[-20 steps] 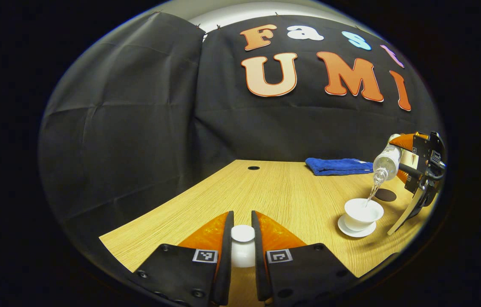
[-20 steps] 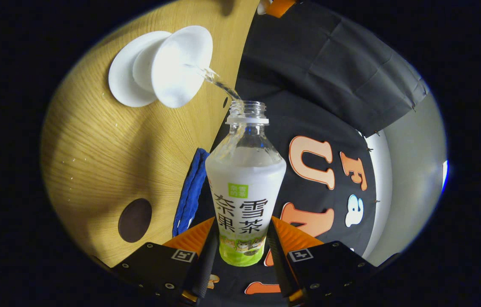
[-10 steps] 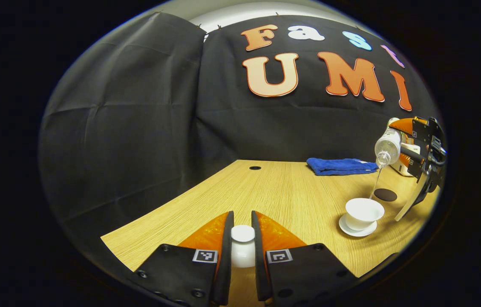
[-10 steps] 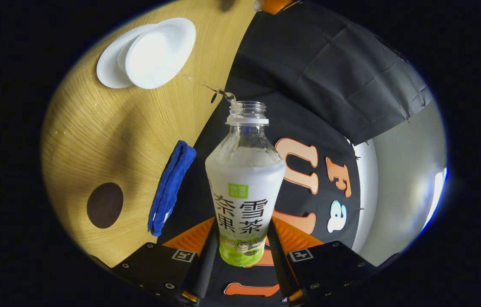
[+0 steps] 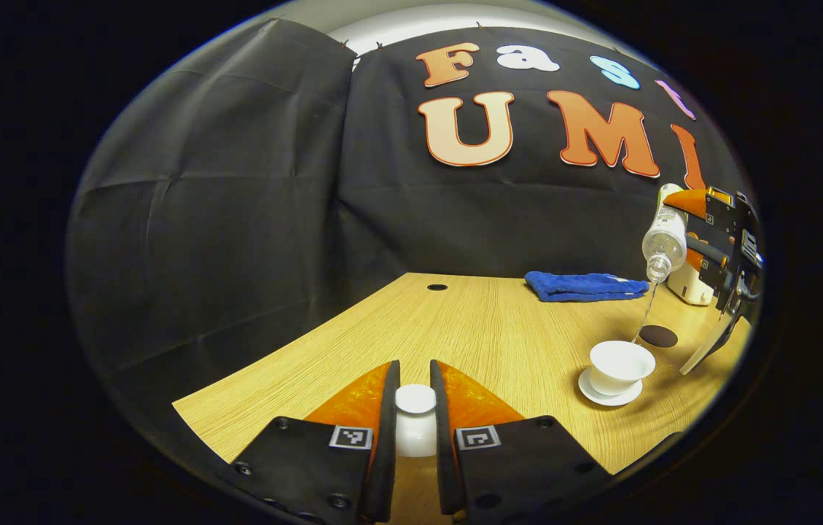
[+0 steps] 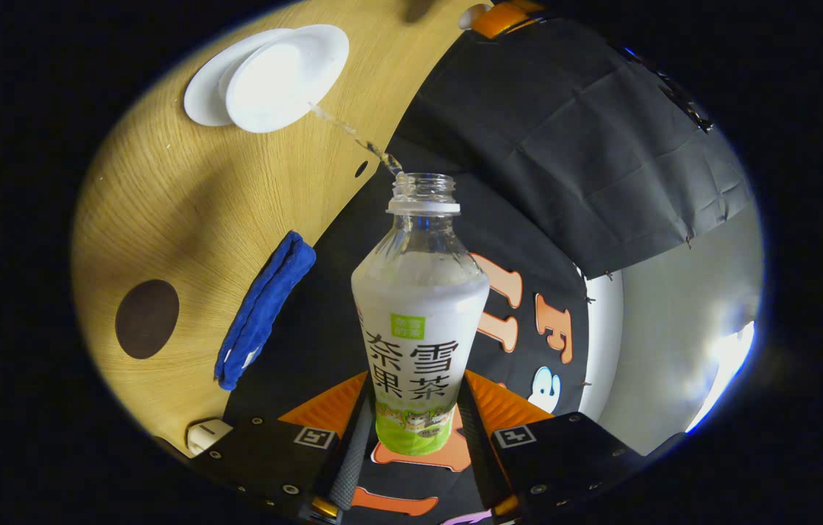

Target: Open the teacup lid with one hand, grasp the water bottle and pour water into the teacup with the other hand; after pouring, place the water bottle on the coaster and then close the teacup lid.

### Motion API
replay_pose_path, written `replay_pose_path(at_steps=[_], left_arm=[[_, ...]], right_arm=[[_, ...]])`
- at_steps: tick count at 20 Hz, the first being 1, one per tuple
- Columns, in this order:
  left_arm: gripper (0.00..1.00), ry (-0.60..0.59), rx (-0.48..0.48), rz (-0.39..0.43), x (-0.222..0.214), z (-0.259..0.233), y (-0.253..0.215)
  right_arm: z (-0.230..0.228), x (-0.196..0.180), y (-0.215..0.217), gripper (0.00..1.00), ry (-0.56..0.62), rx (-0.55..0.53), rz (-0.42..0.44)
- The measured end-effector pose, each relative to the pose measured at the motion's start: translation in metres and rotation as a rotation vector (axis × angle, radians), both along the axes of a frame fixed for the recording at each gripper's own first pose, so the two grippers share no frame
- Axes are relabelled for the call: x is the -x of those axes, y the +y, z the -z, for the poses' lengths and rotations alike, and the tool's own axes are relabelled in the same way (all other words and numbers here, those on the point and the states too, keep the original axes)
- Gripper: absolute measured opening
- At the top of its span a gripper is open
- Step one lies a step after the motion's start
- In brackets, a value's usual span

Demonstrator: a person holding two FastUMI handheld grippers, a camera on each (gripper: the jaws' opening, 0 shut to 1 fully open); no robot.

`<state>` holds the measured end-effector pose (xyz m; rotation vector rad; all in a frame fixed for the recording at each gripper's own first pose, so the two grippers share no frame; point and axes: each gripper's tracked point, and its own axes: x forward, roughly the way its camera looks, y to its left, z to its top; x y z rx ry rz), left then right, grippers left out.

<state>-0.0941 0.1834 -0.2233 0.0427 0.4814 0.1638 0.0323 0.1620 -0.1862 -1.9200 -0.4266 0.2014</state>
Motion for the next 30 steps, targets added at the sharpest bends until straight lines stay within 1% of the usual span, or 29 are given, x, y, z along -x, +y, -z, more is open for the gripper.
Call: replay_pose_path(at_steps=[3, 4, 5, 9, 10, 11, 16, 21, 22, 23, 24, 25, 26, 29, 30], left_arm=[[0.28, 0.003, 0.023, 0.002, -0.001, 0.001, -0.005], [0.28, 0.001, 0.027, 0.004, -0.002, 0.001, -0.006], [0.28, -0.001, 0.031, 0.005, -0.003, -0.001, -0.007], [0.28, -0.005, 0.028, 0.001, -0.002, -0.002, -0.005], [0.25, -0.004, 0.028, 0.001, -0.002, -0.003, -0.005], [0.28, 0.001, 0.028, 0.0, -0.001, -0.001, -0.004], [0.28, 0.004, 0.031, -0.001, -0.001, -0.003, -0.005], [0.28, -0.001, 0.043, 0.016, 0.0, -0.005, -0.012], [0.25, -0.007, 0.04, 0.016, -0.001, -0.007, -0.014], [0.28, -0.009, 0.035, 0.018, -0.001, -0.008, -0.014], [0.28, -0.007, 0.032, 0.02, -0.001, -0.008, -0.015], [0.28, -0.006, 0.032, 0.023, -0.001, -0.008, -0.017], [0.28, -0.007, 0.032, 0.027, -0.001, -0.008, -0.018], [0.28, -0.004, 0.03, 0.048, -0.002, -0.01, -0.026], [0.25, -0.006, 0.03, 0.056, -0.004, -0.01, -0.029]], right_arm=[[-0.003, 0.002, 0.003, 0.64, -0.002, 0.033, -0.021], [-0.006, 0.004, 0.003, 0.67, -0.015, 0.05, -0.032], [-0.005, 0.003, 0.001, 0.64, -0.02, 0.06, -0.041], [-0.005, 0.002, 0.001, 0.64, -0.034, 0.075, -0.063], [-0.004, 0.003, 0.001, 0.64, -0.042, 0.081, -0.068], [-0.003, 0.006, 0.001, 0.64, -0.047, 0.088, -0.074], [-0.001, 0.009, 0.002, 0.64, -0.054, 0.1, -0.094], [0.007, 0.021, 0.008, 0.64, -0.023, 0.115, -0.116], [0.01, 0.024, 0.009, 0.64, -0.007, 0.111, -0.118], [0.013, 0.024, 0.009, 0.64, 0.001, 0.109, -0.119], [0.016, 0.026, 0.01, 0.64, 0.0, 0.115, -0.128], [0.021, 0.023, 0.011, 0.61, 0.0, 0.119, -0.133], [0.023, 0.026, 0.01, 0.64, 0.008, 0.118, -0.137], [0.026, 0.025, 0.012, 0.64, 0.034, 0.107, -0.14], [0.029, 0.028, 0.011, 0.65, 0.049, 0.104, -0.14]])
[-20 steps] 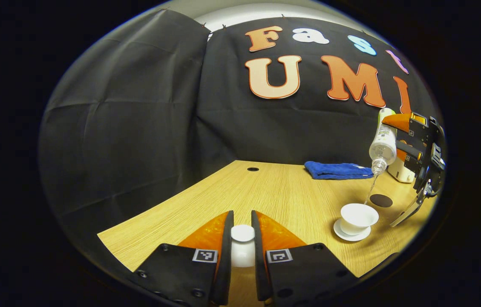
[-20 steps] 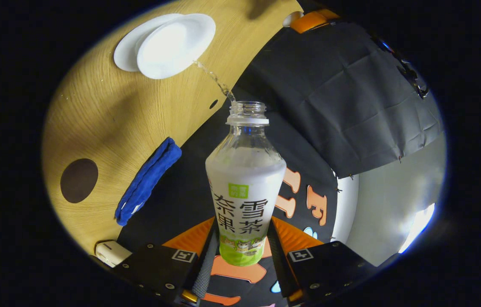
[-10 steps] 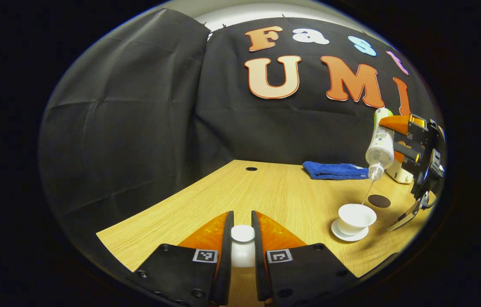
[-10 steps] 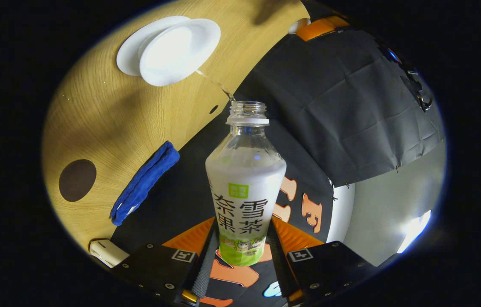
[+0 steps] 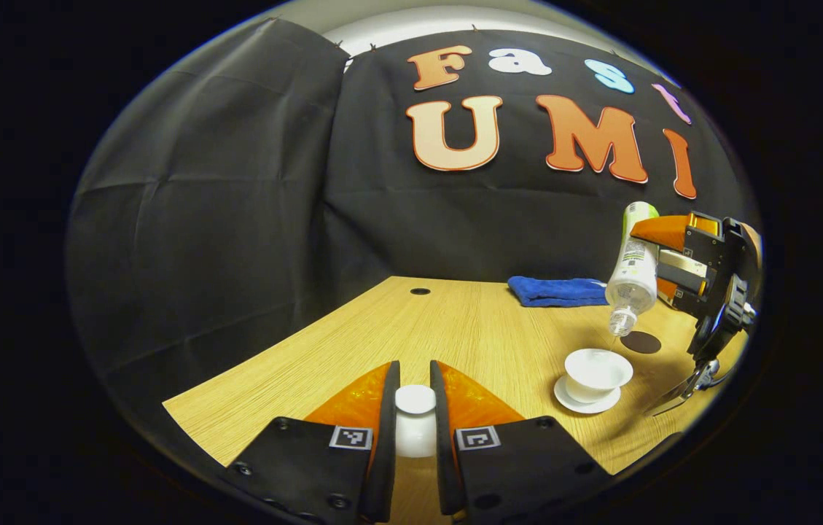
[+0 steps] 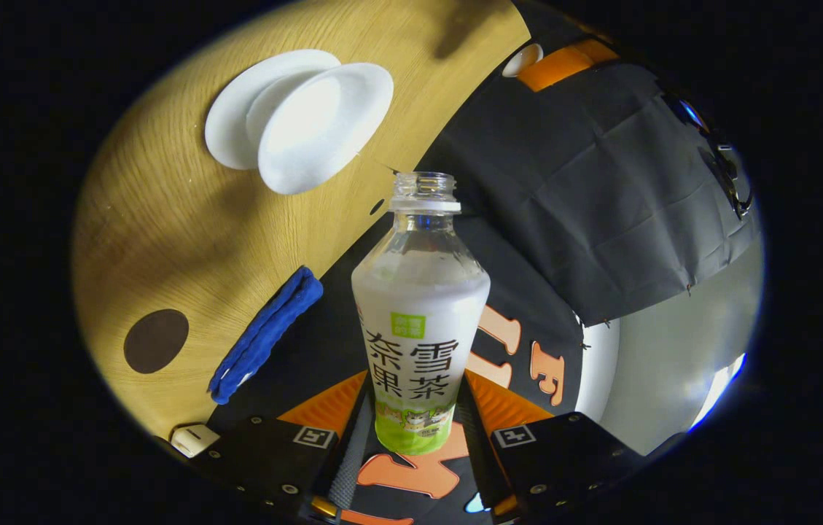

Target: Open the teacup lid with one hand, grasp the water bottle and pour water into the teacup with the other hand; after pouring, place the water bottle on the coaster and then close the teacup lid.

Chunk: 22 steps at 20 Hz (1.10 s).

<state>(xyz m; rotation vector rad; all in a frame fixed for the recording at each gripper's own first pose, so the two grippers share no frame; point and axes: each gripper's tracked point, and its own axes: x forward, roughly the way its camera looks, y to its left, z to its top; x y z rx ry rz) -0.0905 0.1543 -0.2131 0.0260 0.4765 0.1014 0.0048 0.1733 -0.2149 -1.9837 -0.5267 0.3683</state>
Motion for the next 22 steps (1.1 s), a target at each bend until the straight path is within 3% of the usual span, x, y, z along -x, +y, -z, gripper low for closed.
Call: replay_pose_path(at_steps=[6, 9, 15, 22], left_arm=[[0.28, -0.003, -0.008, 0.018, -0.008, -0.004, -0.011], [0.24, -0.019, -0.007, 0.025, -0.006, -0.007, -0.015], [0.31, -0.005, 0.005, 0.038, -0.005, 0.003, -0.023], [0.28, -0.053, 0.013, 0.068, -0.015, -0.012, -0.041]], right_arm=[[0.005, -0.003, -0.001, 0.67, 0.064, -0.026, 0.007], [0.016, -0.009, -0.007, 0.65, 0.2, -0.102, 0.05], [0.02, -0.018, -0.014, 0.65, 0.655, -0.518, 0.154], [-0.012, -0.031, -0.048, 0.65, 0.847, -0.991, 0.251]])
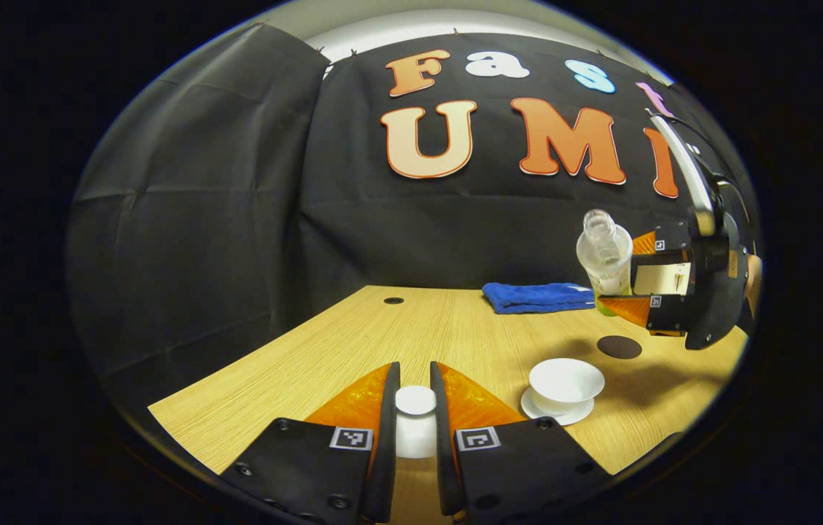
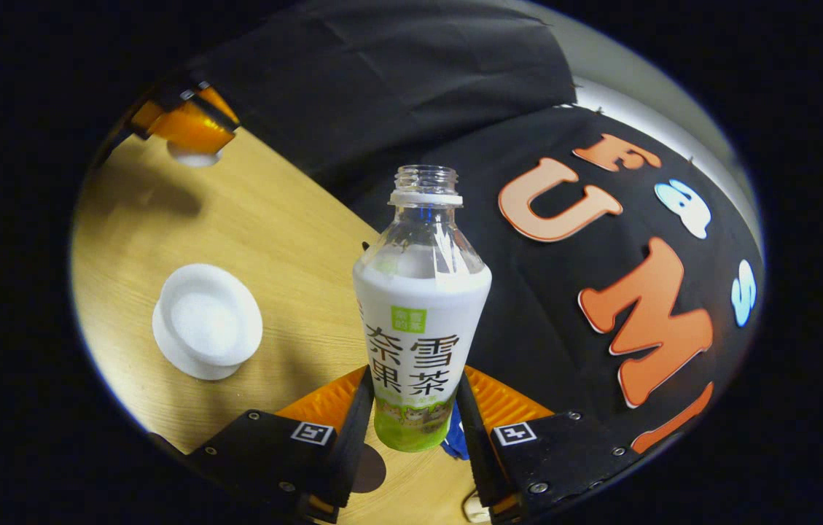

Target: Open the teacup lid with one hand, grasp the water bottle and pour water into the teacup with the other hand; after pouring, place the water bottle on the coaster and then close the teacup lid.

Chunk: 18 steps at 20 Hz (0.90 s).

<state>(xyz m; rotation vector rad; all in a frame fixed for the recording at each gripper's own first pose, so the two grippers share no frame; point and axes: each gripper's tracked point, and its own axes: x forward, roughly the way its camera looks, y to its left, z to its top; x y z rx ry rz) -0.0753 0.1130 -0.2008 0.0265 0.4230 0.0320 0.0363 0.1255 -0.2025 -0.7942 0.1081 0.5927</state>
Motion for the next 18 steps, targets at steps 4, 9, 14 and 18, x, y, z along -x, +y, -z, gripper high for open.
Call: replay_pose_path(at_steps=[4, 9, 14, 18], left_arm=[[0.28, -0.029, 0.008, 0.023, -0.011, -0.01, -0.013], [0.28, -0.053, 0.032, 0.053, -0.018, -0.018, -0.032], [0.25, -0.026, 0.05, 0.068, -0.017, -0.003, -0.046], [0.27, -0.02, 0.055, 0.081, -0.019, -0.001, -0.056]], right_arm=[[-0.003, -0.011, -0.035, 0.65, 0.111, -0.207, 0.138], [0.046, -0.051, -0.057, 0.65, 0.259, -0.414, 0.259], [0.067, -0.055, -0.052, 0.65, 0.444, -0.609, 0.289], [0.058, -0.045, -0.053, 0.66, 0.51, -0.597, 0.329]])
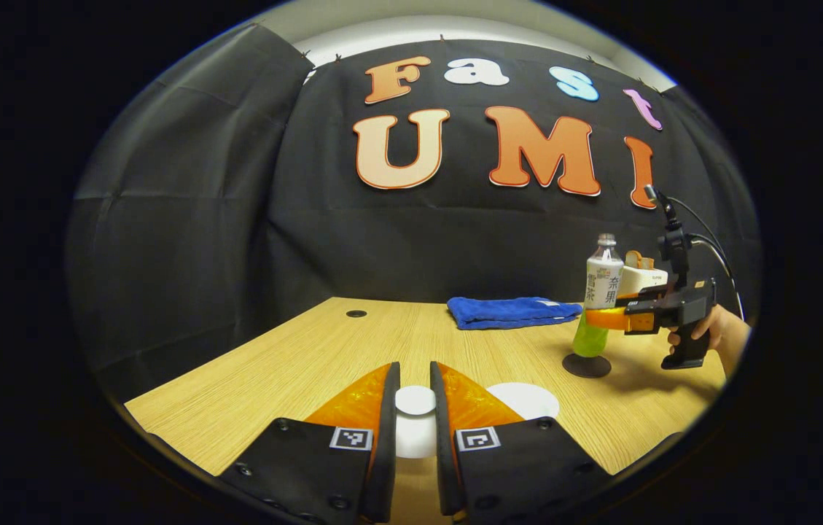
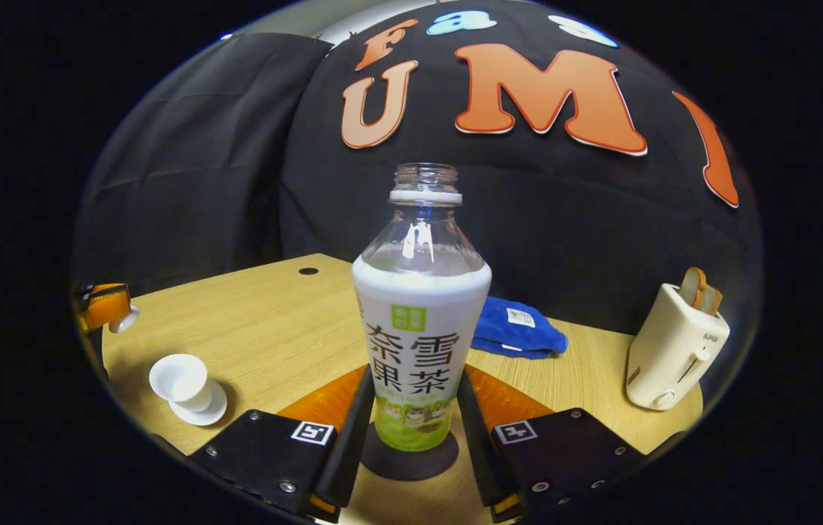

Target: Open the teacup lid with one hand, grasp the water bottle and pour water into the teacup with the other hand; after pouring, place the water bottle on the coaster and then close the teacup lid.

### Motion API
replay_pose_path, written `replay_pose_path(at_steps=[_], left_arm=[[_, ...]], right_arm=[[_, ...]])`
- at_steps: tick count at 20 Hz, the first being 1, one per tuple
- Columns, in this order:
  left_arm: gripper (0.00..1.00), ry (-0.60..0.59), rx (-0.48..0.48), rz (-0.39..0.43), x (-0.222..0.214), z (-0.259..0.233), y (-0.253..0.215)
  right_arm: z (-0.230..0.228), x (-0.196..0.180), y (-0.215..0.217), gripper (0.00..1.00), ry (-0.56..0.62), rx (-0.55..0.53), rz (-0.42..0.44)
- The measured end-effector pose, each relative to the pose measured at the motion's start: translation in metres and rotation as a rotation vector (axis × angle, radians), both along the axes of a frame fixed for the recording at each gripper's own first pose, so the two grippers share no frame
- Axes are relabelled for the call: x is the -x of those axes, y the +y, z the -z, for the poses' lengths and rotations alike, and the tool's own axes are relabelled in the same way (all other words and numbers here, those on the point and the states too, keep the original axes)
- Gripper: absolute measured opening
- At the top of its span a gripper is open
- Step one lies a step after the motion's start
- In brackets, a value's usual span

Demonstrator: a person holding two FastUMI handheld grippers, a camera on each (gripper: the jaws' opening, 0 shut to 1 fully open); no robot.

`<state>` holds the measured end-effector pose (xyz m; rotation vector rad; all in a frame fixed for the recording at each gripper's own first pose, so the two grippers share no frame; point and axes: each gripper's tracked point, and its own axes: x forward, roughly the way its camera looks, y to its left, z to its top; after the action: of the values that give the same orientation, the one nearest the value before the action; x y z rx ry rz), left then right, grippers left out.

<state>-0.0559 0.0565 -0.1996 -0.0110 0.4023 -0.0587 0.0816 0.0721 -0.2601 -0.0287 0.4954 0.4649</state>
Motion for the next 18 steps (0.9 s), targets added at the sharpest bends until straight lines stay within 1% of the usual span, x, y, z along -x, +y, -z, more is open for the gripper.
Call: replay_pose_path(at_steps=[2, 3, 5, 6, 9, 11, 15, 18], left_arm=[[0.28, 0.001, 0.0, 0.008, -0.002, -0.001, -0.005], [0.28, 0.001, 0.0, 0.013, -0.004, 0.0, -0.008], [0.24, 0.004, 0.003, 0.024, -0.006, 0.002, -0.015], [0.28, 0.003, 0.006, 0.029, -0.007, 0.002, -0.019], [0.28, 0.005, 0.013, 0.049, -0.009, 0.0, -0.032], [0.28, 0.007, 0.021, 0.065, -0.011, 0.002, -0.042], [0.28, 0.012, 0.043, 0.097, -0.015, 0.005, -0.062], [0.28, 0.004, 0.057, 0.113, -0.022, 0.006, -0.074]], right_arm=[[0.001, 0.002, 0.001, 0.66, 0.03, 0.001, -0.003], [0.002, 0.0, -0.001, 0.66, 0.025, -0.014, 0.001], [0.007, 0.001, 0.0, 0.66, 0.05, -0.044, 0.01], [0.008, 0.0, 0.001, 0.66, 0.062, -0.058, 0.016], [0.004, 0.0, 0.002, 0.66, 0.087, -0.099, 0.034], [0.005, 0.002, 0.003, 0.66, 0.092, -0.108, 0.024], [0.005, -0.001, 0.002, 0.66, 0.063, -0.076, 0.003], [0.011, 0.001, 0.001, 0.7, 0.073, -0.056, -0.005]])
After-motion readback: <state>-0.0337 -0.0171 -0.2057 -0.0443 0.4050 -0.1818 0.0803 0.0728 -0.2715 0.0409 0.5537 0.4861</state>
